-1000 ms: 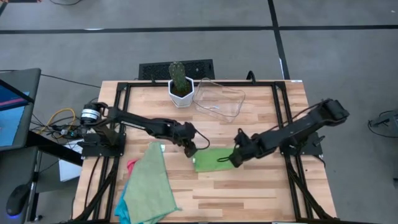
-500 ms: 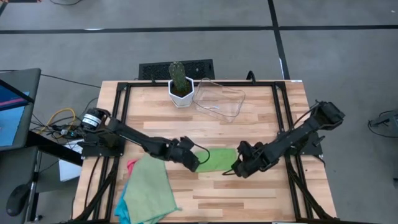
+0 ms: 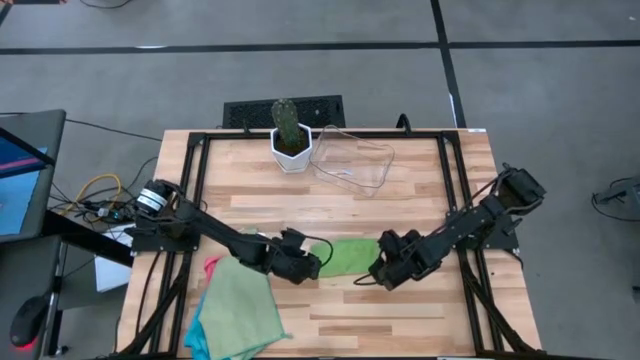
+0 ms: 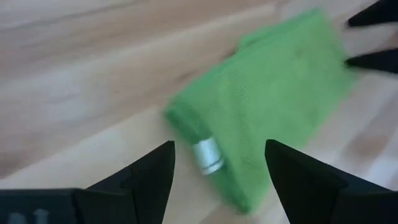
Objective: Fold microfiber towels
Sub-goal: Fold the green towel, then put the folded green towel into the transparent bin
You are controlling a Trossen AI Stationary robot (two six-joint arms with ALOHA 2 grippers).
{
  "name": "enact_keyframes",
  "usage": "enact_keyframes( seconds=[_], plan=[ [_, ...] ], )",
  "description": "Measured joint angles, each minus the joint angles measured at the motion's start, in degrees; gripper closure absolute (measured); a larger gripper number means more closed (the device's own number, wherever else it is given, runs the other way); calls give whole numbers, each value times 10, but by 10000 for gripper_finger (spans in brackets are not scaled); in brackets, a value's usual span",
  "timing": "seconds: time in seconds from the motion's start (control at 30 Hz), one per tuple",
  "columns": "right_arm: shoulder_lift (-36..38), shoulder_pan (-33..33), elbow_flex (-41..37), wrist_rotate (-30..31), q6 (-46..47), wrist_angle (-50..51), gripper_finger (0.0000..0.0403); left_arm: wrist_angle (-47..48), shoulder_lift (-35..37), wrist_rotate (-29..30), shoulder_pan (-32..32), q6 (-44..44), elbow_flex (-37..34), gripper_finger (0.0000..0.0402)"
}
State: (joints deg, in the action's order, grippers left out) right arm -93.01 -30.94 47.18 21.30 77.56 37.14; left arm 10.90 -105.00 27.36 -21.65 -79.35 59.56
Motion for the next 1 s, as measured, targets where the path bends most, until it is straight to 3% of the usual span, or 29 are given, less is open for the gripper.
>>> enact_keyframes(
  seconds=[0.37, 0.57, 0.7, 1.0],
  plan=[
    [1, 3, -14, 14, 20, -40, 101, -56, -53, -19, 9, -10, 3, 159],
    [-15, 19, -54, 16, 19, -156, 100, -72, -63, -22, 14, -4, 4, 159],
    [-14, 30, -55, 13, 19, -170, 101, -95, -74, -34, 21, 7, 4, 161],
    [-26, 52, -54, -9, -1, -220, 156, -125, -92, -52, 37, 36, 4, 234]
  ],
)
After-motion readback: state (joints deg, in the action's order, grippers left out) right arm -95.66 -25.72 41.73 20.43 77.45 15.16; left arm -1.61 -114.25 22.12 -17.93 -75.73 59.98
